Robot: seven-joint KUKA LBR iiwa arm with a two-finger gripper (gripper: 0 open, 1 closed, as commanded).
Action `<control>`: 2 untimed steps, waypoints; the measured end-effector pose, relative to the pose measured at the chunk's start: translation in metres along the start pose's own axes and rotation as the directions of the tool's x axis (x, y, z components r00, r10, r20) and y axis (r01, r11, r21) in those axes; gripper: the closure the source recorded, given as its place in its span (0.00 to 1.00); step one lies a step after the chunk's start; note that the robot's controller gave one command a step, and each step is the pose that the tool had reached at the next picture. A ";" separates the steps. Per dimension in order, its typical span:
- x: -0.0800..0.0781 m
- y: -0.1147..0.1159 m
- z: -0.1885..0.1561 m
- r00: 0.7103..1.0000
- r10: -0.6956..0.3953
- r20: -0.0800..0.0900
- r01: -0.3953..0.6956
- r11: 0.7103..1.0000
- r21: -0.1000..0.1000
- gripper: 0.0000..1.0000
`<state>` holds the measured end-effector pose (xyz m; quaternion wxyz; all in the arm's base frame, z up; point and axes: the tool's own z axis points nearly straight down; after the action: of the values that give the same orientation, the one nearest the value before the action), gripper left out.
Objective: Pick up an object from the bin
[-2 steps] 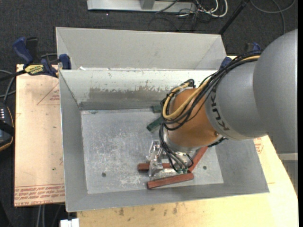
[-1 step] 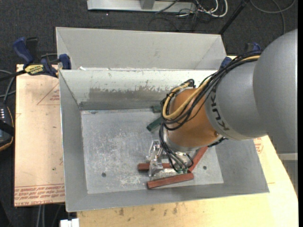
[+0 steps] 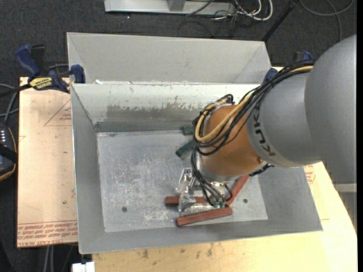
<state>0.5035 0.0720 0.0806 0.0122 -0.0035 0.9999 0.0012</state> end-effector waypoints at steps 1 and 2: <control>0.003 0.000 -0.010 1.000 -0.001 -0.019 0.001 1.000 0.001 1.00; 0.003 0.001 -0.023 1.000 -0.001 -0.023 0.001 1.000 0.001 1.00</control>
Offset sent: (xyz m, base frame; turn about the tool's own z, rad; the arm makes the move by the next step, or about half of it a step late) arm 0.0002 -0.0001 0.0177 0.0000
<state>0.4995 0.0725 0.1038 0.0006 -0.0041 1.0000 0.0004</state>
